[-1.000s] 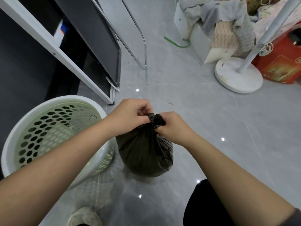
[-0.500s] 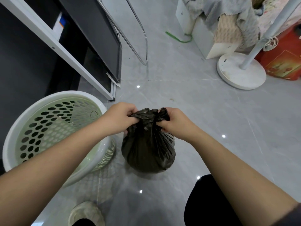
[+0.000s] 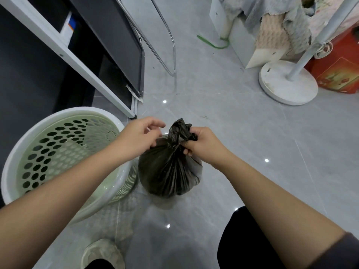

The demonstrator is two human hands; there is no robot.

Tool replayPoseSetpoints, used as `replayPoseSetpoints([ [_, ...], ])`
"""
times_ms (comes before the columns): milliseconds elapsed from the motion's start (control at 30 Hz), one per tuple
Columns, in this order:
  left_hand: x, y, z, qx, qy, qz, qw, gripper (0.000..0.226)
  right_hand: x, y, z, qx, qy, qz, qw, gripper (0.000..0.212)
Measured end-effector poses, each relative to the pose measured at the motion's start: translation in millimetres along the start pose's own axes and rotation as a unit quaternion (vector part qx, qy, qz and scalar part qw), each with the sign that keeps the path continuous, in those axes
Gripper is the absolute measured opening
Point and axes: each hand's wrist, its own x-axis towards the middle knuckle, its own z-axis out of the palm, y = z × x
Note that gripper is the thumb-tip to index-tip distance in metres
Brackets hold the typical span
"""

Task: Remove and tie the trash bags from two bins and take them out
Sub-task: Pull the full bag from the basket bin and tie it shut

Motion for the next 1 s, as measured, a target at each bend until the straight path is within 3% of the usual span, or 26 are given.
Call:
replayPoseSetpoints([
  [133, -10.6, -9.8, 12.2, 0.181, -0.072, 0.072, 0.978, 0.035, 2.9, -3.2, -1.0, -0.006, 0.02, -0.013, 1.0, 0.023],
  [200, -7.0, -9.9, 22.1, 0.153, -0.007, 0.06, 0.986, 0.015, 2.2, -6.0, -0.3, -0.005, 0.009, -0.015, 1.0, 0.021],
  [267, -0.8, -7.6, 24.8, 0.069, 0.045, 0.021, 0.996, 0.015, 0.9, -7.5, -0.9, 0.001, 0.006, -0.021, 1.0, 0.017],
  [367, 3.2, -3.4, 22.5, -0.048, 0.049, 0.007, 0.998, 0.021, -0.4, -8.2, -4.9, 0.039, 0.019, -0.028, 0.999, 0.016],
  [467, -1.5, 5.7, 21.8, -0.1, 0.029, 0.023, 0.994, 0.011, -1.3, -8.4, -5.6, 0.052, 0.022, -0.031, 0.998, 0.013],
  [667, -1.5, 10.0, 19.1, -0.027, 0.023, 0.082, 0.996, 0.01, -3.8, -9.1, -0.1, 0.017, -0.01, -0.037, 0.999, 0.018],
  [800, 2.7, 13.0, 15.3, 0.045, 0.034, 0.136, 0.989, 0.023, -4.8, -9.9, 7.1, 0.012, -0.002, -0.031, 0.999, 0.013],
  [900, 6.7, 7.1, 11.7, -0.026, 0.041, 0.112, 0.992, 0.025, -5.3, -13.9, 7.2, 0.023, 0.019, -0.024, 0.999, 0.012],
  [1000, 3.9, -11.9, 10.6, 0.004, 0.002, 0.075, 0.997, 0.035, -7.5, -19.5, 2.8, 0.014, 0.029, -0.023, 0.999, 0.011],
])
